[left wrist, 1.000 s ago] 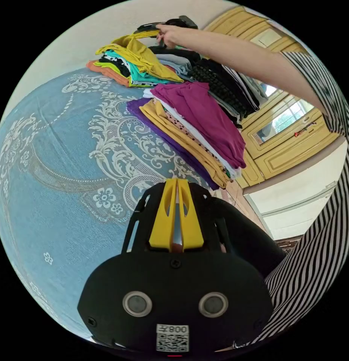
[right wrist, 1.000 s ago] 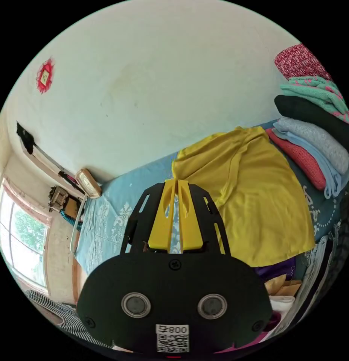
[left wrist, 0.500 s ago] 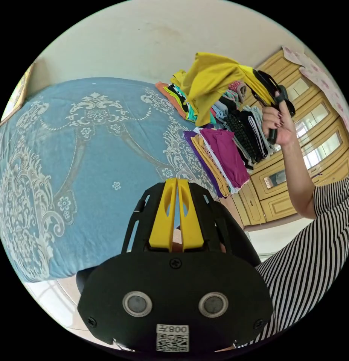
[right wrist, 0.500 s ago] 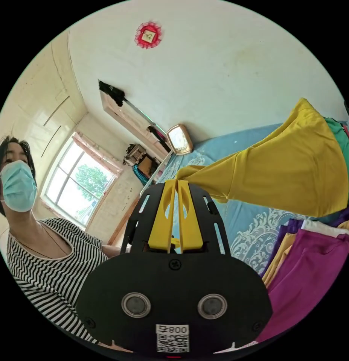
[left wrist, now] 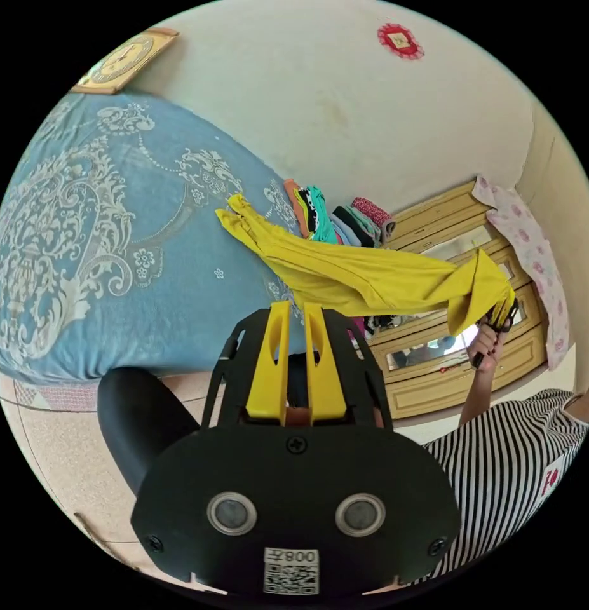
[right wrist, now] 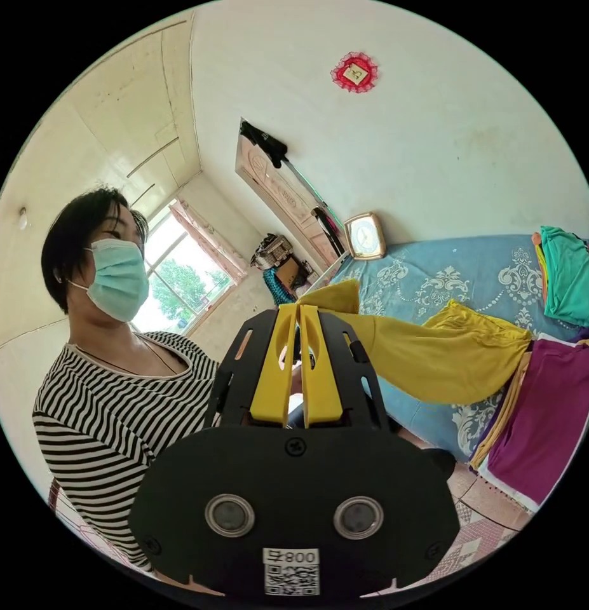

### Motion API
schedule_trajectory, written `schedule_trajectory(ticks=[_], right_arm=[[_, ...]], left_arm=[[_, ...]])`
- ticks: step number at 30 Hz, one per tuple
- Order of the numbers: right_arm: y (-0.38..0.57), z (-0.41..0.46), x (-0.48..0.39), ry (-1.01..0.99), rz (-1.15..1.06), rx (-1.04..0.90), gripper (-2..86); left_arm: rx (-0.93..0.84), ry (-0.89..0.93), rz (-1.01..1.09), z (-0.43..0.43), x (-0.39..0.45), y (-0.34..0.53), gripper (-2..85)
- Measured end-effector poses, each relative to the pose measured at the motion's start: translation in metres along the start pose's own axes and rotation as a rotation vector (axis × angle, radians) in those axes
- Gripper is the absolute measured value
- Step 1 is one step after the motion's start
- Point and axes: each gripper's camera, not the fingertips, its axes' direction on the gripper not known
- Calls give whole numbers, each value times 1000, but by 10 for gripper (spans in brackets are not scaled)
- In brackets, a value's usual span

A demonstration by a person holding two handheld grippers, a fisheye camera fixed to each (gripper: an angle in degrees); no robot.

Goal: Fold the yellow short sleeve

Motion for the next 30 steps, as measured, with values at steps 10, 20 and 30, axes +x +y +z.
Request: schedule_trajectory(ticks=[10,20,30], right_arm=[[86,-27,-52,34,48,136,4],[138,-37,-75,74,67,172,4],[180,-51,-80,99,102,210,4]], left_arm=[[-70,247,-190,-28,-18,-35,77],[-184,170,-302,-55,-9,-83,78],[-87,354,-339,-140,39,-77,9]])
